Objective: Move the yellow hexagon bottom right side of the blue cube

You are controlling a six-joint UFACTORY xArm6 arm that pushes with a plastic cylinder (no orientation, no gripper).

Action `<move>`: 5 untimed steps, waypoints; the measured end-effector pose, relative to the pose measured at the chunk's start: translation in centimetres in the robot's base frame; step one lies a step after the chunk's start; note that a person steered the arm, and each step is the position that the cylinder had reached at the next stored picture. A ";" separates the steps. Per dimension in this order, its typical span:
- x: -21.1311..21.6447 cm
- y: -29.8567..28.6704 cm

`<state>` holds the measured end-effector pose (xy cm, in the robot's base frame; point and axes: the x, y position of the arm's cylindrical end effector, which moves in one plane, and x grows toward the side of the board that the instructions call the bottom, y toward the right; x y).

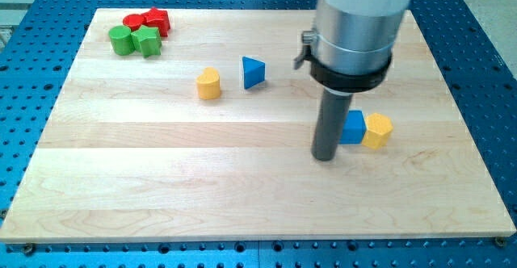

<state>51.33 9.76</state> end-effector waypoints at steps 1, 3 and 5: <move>-5.0 -0.2; -8.1 2.7; -0.2 9.4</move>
<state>51.16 19.17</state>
